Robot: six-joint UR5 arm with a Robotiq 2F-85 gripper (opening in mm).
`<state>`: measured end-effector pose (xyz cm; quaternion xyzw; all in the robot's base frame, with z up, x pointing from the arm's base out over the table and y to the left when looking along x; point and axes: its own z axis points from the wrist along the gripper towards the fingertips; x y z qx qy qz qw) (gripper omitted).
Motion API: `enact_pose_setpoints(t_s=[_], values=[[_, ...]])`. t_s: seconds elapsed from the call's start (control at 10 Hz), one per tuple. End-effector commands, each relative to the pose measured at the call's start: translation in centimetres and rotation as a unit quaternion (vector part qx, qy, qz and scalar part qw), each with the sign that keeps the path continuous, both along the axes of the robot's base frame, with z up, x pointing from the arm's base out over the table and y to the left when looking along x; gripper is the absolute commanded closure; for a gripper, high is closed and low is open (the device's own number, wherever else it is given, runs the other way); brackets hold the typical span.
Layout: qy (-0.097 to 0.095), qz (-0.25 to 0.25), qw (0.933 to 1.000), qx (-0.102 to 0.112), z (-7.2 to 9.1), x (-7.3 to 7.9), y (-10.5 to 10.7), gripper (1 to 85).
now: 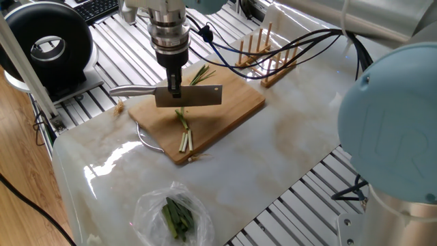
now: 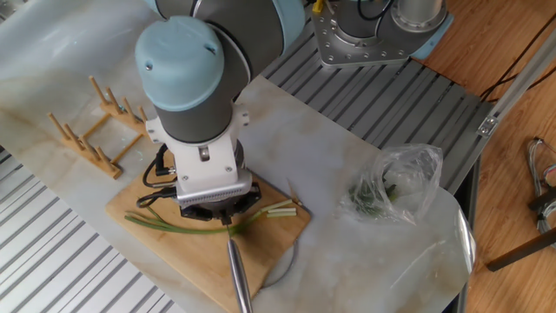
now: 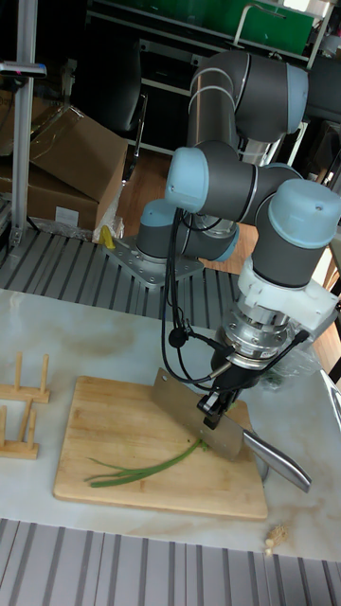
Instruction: Chop the green garlic
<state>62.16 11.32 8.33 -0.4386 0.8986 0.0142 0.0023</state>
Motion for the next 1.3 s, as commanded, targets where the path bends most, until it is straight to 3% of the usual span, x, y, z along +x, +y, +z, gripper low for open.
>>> enact_pose_setpoints(t_s=[0.0,0.4,0.7,1.2], values=[[0.004,0.0,0.9999,0.011,-0.01,-0.2,0.51,84.3],[0.012,0.002,0.9998,0.015,-0.29,-0.87,1.14,84.3],[0.014,0.01,0.9998,0.002,-0.43,-1.07,0.61,84.3],[0.015,0.012,0.9998,0.007,-0.87,-1.13,1.04,84.3]])
